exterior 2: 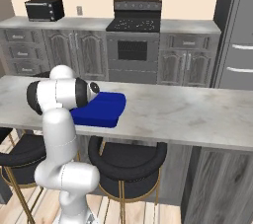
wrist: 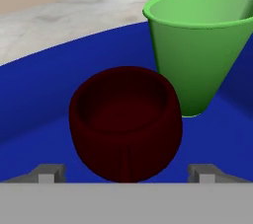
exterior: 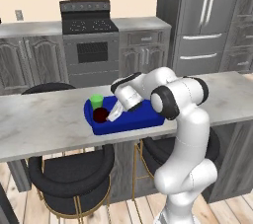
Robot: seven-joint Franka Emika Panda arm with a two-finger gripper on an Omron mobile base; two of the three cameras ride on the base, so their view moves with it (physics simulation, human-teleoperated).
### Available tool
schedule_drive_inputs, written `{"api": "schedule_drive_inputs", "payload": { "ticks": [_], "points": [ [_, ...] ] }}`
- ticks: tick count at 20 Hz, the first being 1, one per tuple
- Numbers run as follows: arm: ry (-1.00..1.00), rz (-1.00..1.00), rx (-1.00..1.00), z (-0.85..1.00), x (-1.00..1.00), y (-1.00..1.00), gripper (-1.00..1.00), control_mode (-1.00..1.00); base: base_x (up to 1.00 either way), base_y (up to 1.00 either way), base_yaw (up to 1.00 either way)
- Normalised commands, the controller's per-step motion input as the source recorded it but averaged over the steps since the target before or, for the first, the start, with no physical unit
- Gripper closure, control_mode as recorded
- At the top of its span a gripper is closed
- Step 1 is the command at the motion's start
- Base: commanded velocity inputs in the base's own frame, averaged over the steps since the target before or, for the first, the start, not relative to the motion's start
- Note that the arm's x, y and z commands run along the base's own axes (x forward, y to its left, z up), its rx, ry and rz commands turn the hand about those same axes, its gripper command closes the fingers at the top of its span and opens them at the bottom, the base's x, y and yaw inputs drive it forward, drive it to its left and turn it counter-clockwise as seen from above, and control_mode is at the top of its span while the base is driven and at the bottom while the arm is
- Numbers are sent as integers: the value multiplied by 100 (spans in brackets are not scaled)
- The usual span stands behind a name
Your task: There is a tray on the dining counter. Grab the cup, mug, and pitcher and place them on the tray. The pitcher may be placed next to the tray if it cannot fit the tray.
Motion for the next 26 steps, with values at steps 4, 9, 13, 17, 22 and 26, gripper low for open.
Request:
{"api": "schedule_drive_inputs", "payload": {
  "ticks": [4, 9, 13, 17, 22, 26],
  "points": [
    [-1, 0, 0, 12, -1, 0, -100, -100, 0, 0, 0],
    [-4, 0, 0, 40, -22, -2, -100, -100, 0, 0, 0],
    [0, 0, 0, 40, -19, -15, -100, -100, 0, 0, 0],
    [0, 0, 0, 47, -41, -41, -100, -100, 0, 0, 0],
    [0, -9, 0, 65, -50, -45, -100, -100, 0, 0, 0],
    [1, -25, 0, 86, -43, -20, -100, -100, 0, 0, 0]
  ]
}}
